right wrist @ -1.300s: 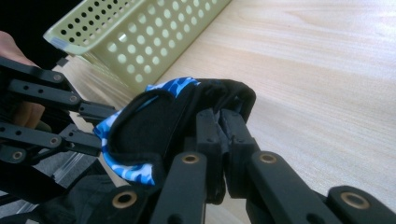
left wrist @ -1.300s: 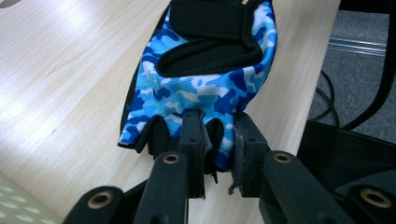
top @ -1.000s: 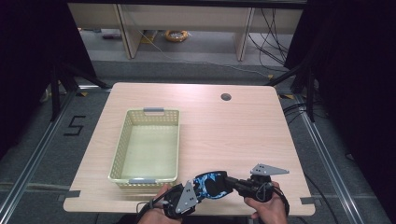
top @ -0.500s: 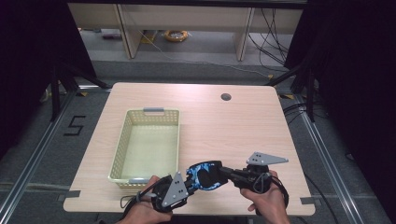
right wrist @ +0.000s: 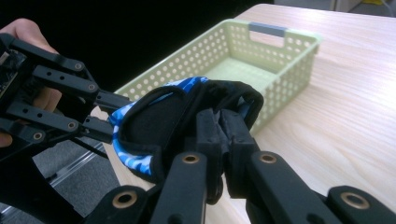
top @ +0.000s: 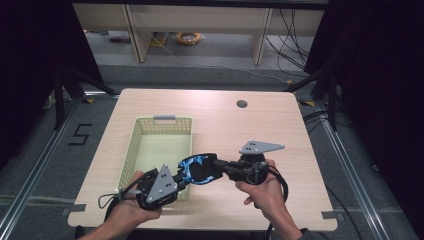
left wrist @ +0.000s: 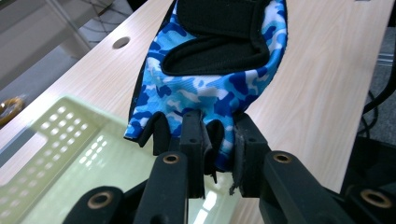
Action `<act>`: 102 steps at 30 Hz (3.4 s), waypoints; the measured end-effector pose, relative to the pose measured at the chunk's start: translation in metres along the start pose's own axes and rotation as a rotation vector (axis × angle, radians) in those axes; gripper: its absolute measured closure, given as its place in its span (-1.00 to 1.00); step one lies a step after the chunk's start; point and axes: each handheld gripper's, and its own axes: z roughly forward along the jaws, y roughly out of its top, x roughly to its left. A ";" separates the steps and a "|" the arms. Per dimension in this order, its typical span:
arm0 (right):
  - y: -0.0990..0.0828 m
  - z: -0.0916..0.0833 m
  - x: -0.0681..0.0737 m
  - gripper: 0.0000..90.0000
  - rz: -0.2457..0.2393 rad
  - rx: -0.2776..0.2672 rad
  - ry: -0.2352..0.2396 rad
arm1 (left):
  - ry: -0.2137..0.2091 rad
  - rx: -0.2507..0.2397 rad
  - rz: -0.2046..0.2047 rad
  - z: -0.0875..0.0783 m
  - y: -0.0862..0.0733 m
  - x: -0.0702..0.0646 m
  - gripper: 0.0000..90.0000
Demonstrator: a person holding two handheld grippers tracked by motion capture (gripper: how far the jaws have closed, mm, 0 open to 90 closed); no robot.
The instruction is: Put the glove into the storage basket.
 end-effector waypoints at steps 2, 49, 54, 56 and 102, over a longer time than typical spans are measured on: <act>0.003 0.005 0.001 0.95 -0.005 0.002 0.003 | 0.003 0.013 -0.021 -0.003 -0.004 0.006 0.70; 0.004 0.177 0.017 0.95 0.009 0.303 -0.002 | -0.070 0.327 -0.230 -0.013 -0.103 0.085 0.62; 0.002 0.182 0.017 0.95 0.006 0.319 -0.010 | -0.089 0.343 -0.233 -0.014 -0.101 0.093 0.43; 0.002 0.182 0.016 0.95 0.014 0.332 -0.010 | -0.089 0.356 -0.241 -0.015 -0.099 0.094 0.37; 0.013 0.161 0.025 0.42 -0.019 0.268 -0.031 | -0.014 0.180 -0.290 -0.040 -0.068 0.078 -0.20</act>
